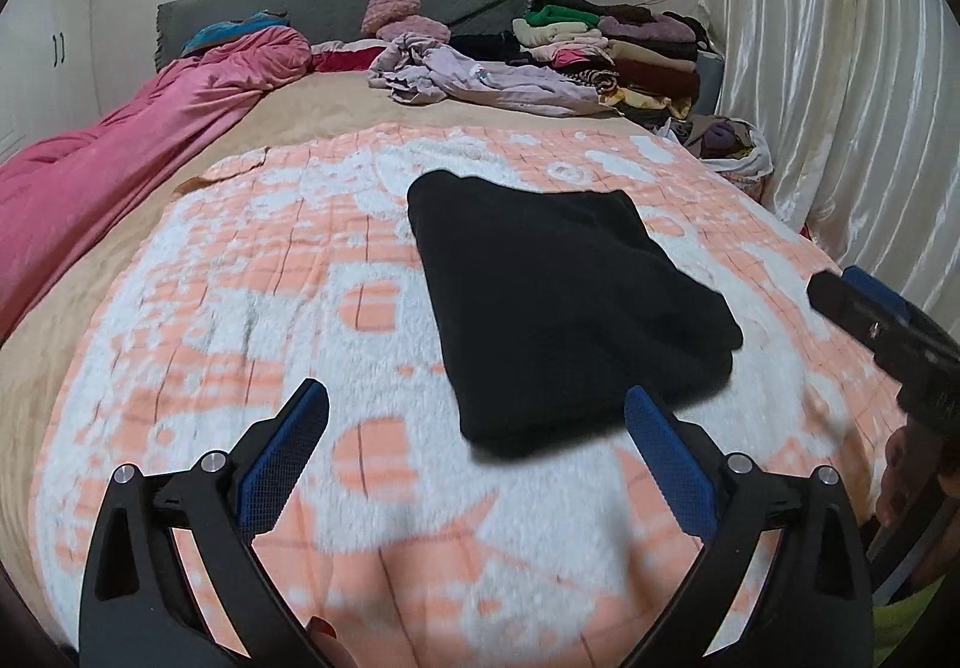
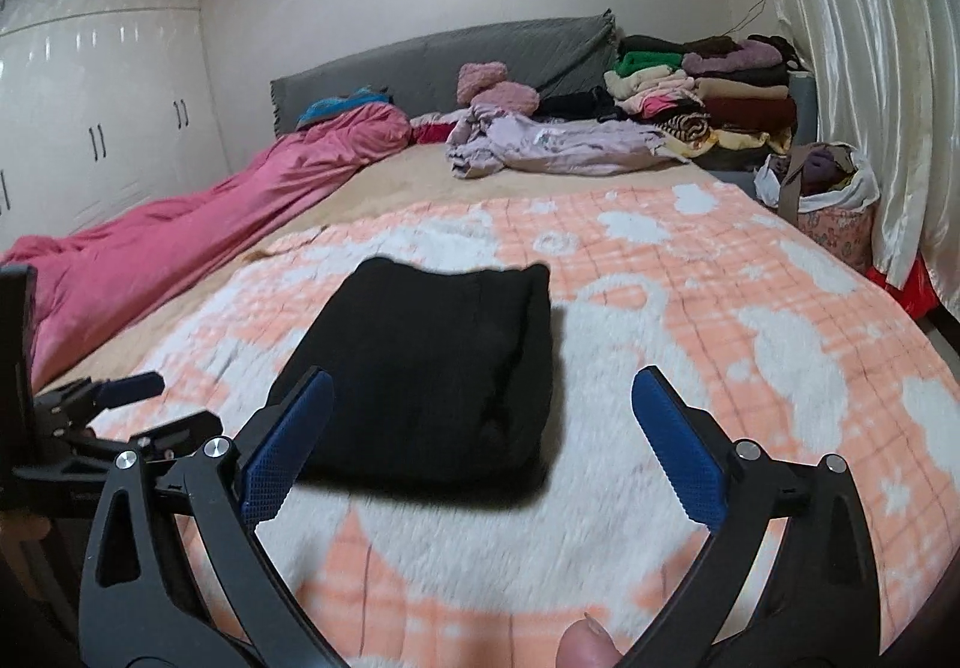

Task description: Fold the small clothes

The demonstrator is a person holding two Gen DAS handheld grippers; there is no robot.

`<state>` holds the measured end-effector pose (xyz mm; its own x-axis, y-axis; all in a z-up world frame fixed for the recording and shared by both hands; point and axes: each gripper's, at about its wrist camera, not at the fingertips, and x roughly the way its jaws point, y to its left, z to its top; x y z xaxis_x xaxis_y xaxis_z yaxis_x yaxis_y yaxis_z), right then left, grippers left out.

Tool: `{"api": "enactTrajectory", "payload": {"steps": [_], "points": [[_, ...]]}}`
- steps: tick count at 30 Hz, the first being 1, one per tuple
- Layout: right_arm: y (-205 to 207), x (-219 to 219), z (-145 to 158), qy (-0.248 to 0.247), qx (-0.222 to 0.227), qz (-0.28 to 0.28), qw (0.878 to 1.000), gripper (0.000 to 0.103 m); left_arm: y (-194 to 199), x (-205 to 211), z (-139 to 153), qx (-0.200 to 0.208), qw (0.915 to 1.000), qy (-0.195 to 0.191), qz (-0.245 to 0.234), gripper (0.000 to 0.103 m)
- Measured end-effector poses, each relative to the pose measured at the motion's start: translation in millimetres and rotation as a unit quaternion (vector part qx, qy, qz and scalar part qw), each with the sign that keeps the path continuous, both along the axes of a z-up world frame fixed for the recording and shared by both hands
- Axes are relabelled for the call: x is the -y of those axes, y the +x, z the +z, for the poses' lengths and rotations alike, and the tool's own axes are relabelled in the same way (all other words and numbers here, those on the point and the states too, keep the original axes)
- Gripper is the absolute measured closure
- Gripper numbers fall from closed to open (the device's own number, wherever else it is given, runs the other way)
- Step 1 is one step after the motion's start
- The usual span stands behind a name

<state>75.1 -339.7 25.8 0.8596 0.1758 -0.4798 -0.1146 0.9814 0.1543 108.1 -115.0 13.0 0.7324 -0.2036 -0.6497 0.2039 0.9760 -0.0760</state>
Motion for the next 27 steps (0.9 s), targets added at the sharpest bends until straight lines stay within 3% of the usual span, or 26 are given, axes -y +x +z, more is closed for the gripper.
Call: {"api": "enactTrajectory", "payload": {"steps": [11,27], "points": [[-17.9,-20.0,-50.8,-0.044,-0.106,0.009,0.993,0.009,-21.6,-18.7,-27.4,-0.037,0.9988,-0.022,0.022,0.004],[-19.4,-15.0,-53.9,-0.038,-0.109,0.000,0.993,0.009,-26.3,-21.2,-31.5,-0.052,0.9979,-0.018,0.033,0.004]]}}
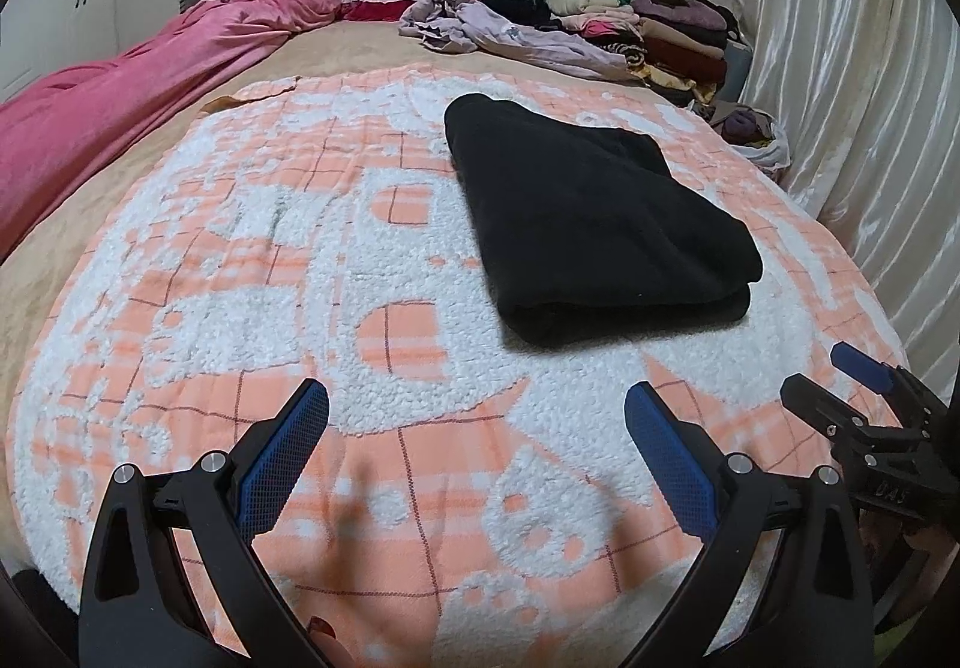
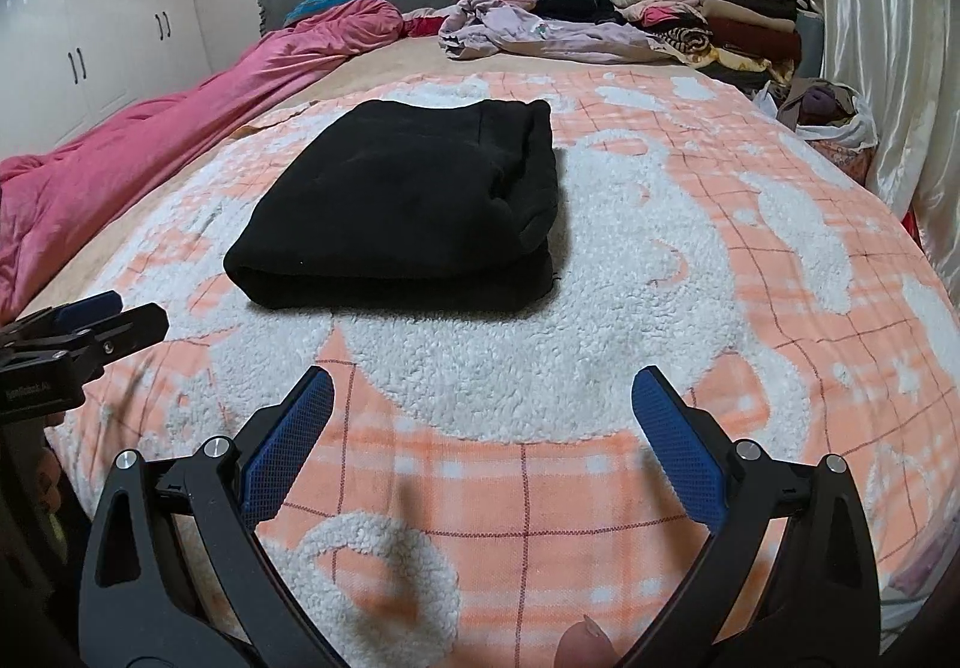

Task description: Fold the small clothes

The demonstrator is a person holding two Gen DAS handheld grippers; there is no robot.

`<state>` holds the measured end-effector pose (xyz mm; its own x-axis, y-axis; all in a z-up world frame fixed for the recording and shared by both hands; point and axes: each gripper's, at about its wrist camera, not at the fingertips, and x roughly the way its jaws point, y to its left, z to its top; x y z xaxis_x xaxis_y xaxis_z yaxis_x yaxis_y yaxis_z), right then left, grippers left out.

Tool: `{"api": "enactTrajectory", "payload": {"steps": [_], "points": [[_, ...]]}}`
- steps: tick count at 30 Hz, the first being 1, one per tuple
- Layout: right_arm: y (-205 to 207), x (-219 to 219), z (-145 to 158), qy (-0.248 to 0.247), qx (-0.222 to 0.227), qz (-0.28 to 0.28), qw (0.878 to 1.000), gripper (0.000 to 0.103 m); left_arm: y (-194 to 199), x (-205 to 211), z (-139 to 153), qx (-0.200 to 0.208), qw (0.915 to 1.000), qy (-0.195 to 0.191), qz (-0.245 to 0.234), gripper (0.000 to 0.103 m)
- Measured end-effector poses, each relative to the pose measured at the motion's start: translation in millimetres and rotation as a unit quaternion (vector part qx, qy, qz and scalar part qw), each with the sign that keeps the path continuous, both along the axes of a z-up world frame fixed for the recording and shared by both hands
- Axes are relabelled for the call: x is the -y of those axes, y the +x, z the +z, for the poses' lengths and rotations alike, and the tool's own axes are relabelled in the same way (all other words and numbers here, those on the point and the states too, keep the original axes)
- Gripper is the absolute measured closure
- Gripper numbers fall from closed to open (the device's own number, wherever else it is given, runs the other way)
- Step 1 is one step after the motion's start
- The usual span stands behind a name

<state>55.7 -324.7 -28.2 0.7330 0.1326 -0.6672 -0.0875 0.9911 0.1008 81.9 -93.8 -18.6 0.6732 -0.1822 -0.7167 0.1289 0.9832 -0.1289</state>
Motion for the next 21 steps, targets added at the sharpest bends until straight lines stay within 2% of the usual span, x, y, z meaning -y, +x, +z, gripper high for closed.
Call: {"api": "enactTrajectory", "payload": {"steps": [21], "points": [[-1.3,-0.8,0.1,-0.003,0.000,-0.001,1.000,0.009,1.6,-4.3,0.7,-0.007,0.9999,0.002,0.010,0.004]]}}
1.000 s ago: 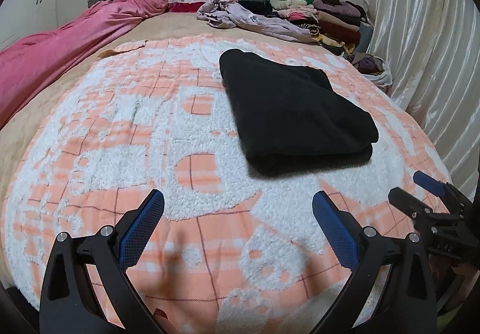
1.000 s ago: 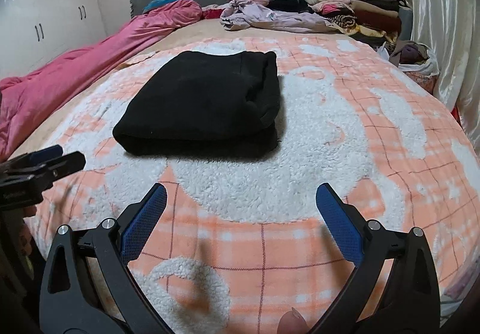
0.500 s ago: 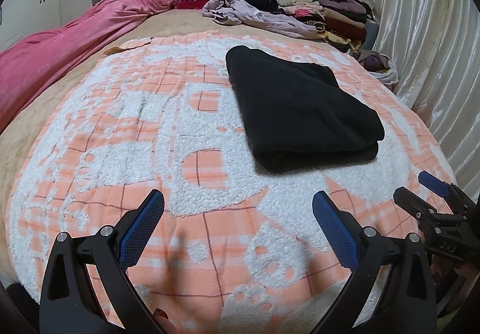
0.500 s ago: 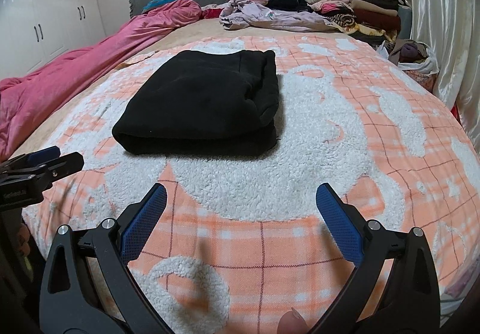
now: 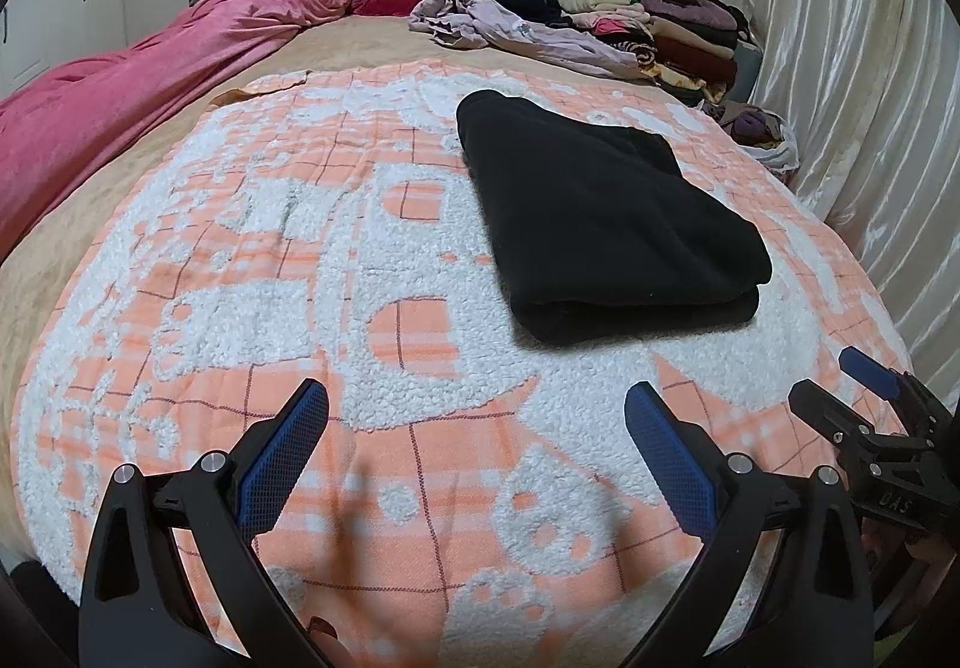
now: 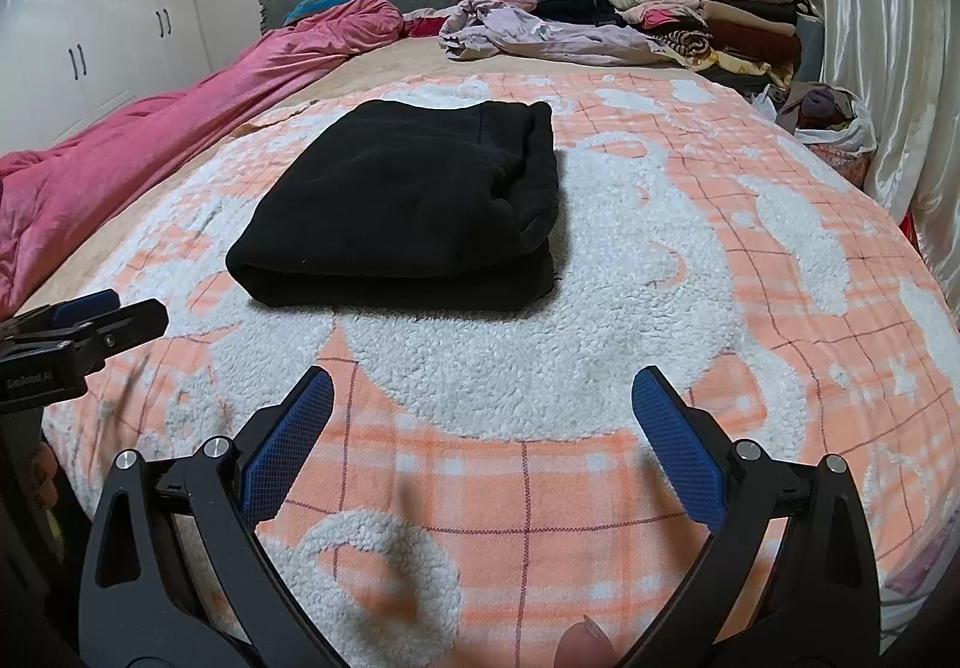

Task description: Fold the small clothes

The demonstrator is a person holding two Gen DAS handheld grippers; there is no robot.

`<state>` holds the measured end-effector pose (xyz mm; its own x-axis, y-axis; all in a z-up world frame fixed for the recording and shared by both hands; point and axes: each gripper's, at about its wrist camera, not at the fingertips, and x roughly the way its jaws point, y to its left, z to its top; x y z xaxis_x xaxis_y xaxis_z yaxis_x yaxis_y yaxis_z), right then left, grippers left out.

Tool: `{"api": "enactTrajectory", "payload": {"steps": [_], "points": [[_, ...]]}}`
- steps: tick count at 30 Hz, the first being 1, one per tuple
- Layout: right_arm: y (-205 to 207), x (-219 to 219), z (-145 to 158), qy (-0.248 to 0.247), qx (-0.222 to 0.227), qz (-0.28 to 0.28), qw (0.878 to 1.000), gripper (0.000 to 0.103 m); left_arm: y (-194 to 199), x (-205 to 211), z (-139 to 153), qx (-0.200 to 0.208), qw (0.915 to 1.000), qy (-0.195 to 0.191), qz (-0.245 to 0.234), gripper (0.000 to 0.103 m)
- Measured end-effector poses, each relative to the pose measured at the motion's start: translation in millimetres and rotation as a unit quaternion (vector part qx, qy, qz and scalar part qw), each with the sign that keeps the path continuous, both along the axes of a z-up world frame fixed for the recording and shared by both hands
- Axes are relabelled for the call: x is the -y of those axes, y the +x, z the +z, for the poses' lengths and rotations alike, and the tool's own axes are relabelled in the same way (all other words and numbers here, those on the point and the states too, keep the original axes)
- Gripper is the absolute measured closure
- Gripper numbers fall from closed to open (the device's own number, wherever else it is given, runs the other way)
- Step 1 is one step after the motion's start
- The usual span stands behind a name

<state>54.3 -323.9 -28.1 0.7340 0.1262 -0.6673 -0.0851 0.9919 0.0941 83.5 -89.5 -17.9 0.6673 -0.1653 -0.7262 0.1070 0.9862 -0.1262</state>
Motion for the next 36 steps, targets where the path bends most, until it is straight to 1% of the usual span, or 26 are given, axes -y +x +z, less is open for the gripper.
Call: {"api": "enactTrajectory", "payload": {"steps": [21,36], "points": [[-2.2,-1.6,1.0,-0.002,0.001,-0.001,1.000,0.009,-1.8,-0.4,1.4,-0.005,1.0000,0.001,0.004,0.004],[-2.0,-2.2,0.8,-0.004,0.002,0.000,1.000,0.009,-2.8,-2.6,3.4,-0.007,0.9999,-0.010,0.005,0.004]]}}
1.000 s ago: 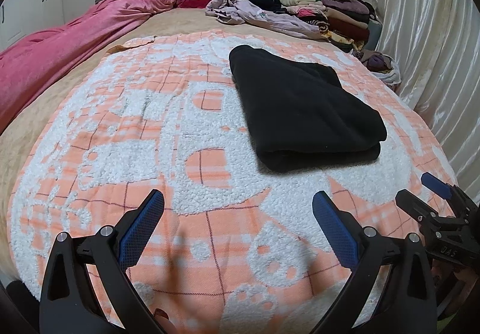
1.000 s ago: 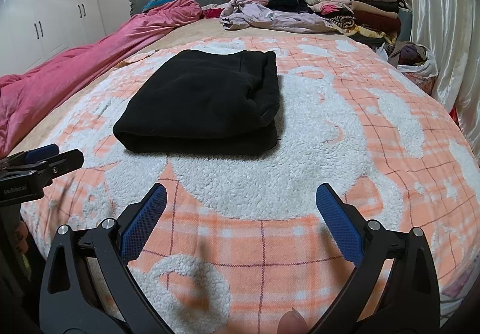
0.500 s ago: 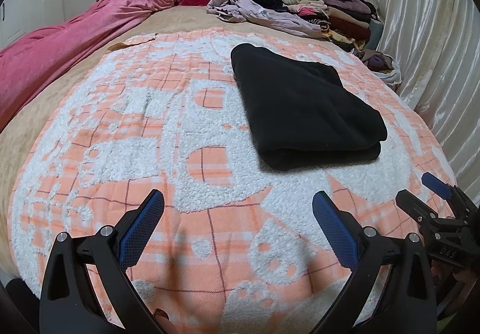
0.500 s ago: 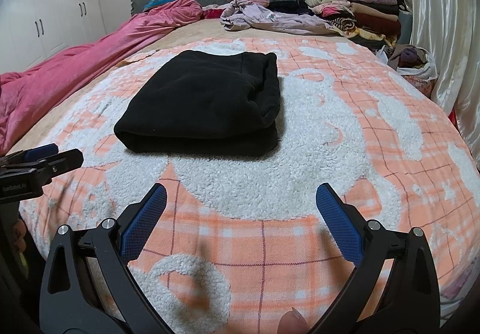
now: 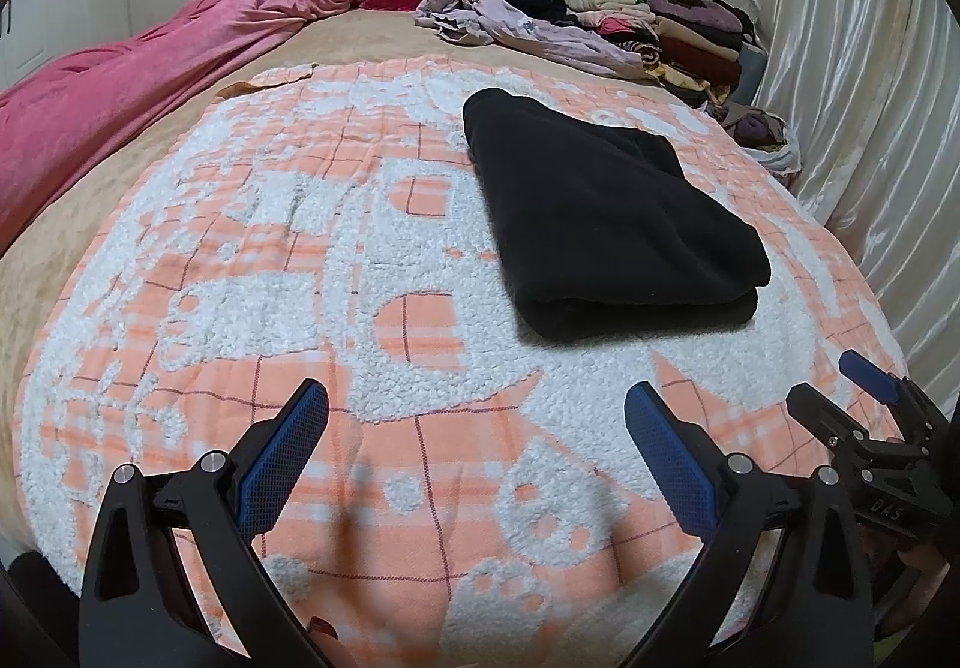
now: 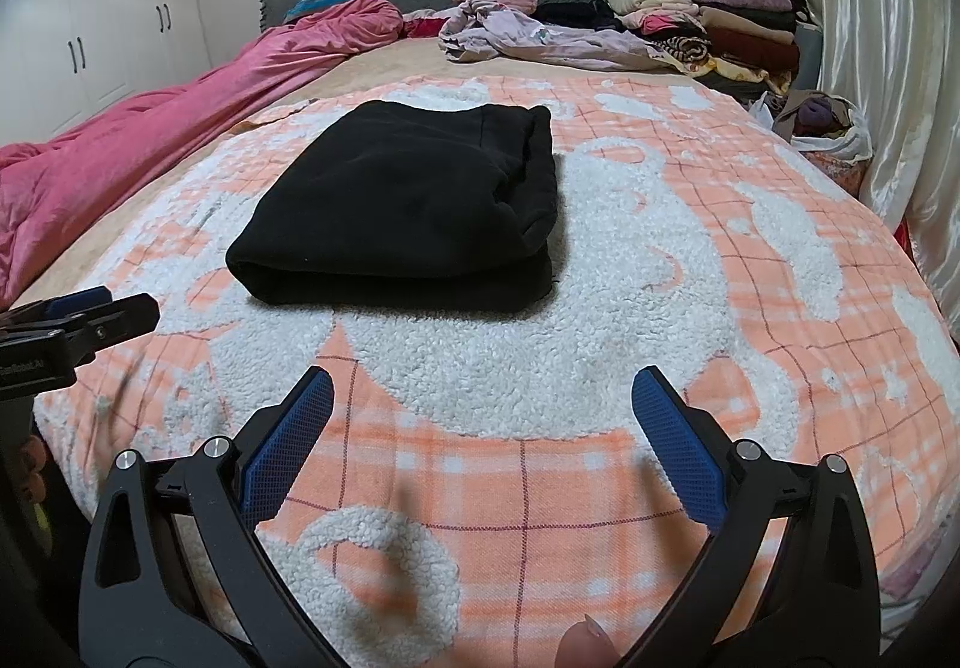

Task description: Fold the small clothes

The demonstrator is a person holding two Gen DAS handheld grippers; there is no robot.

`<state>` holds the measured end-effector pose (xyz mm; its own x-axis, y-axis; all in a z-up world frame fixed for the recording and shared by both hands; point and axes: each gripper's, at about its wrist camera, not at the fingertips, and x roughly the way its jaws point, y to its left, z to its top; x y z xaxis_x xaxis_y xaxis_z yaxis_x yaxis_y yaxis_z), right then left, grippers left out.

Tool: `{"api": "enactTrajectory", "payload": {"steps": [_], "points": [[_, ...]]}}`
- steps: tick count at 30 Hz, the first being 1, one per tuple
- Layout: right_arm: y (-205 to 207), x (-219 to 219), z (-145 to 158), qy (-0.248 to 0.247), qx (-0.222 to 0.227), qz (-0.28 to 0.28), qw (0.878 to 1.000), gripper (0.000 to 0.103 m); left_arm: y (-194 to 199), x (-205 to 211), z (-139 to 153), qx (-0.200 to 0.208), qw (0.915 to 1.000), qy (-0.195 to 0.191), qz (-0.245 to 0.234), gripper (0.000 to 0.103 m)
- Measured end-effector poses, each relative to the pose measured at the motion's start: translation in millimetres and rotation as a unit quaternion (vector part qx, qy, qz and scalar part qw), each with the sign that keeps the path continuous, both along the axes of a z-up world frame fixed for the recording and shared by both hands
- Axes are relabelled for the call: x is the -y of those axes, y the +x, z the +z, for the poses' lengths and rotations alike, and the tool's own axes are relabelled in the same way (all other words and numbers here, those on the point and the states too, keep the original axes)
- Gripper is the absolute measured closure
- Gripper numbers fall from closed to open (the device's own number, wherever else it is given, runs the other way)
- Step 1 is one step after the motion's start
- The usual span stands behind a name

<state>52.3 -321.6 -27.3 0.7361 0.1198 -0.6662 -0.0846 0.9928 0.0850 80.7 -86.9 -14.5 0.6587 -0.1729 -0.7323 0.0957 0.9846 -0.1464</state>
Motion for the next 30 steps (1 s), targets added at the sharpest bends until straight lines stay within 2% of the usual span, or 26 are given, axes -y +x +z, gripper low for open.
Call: {"api": "enactTrajectory", "payload": {"steps": [20,30], "points": [[-1.5,3.3,1.4,-0.003,0.000,-0.003,1.000,0.009,-1.1,0.1,2.5,0.003,1.0000,0.003,-0.002,0.004],[-2.9,9.4,2.6,-0.006,0.000,-0.006,1.000,0.009,-4.5,1.1,2.0,0.003,0.9998,0.020,-0.010,0.004]]}}
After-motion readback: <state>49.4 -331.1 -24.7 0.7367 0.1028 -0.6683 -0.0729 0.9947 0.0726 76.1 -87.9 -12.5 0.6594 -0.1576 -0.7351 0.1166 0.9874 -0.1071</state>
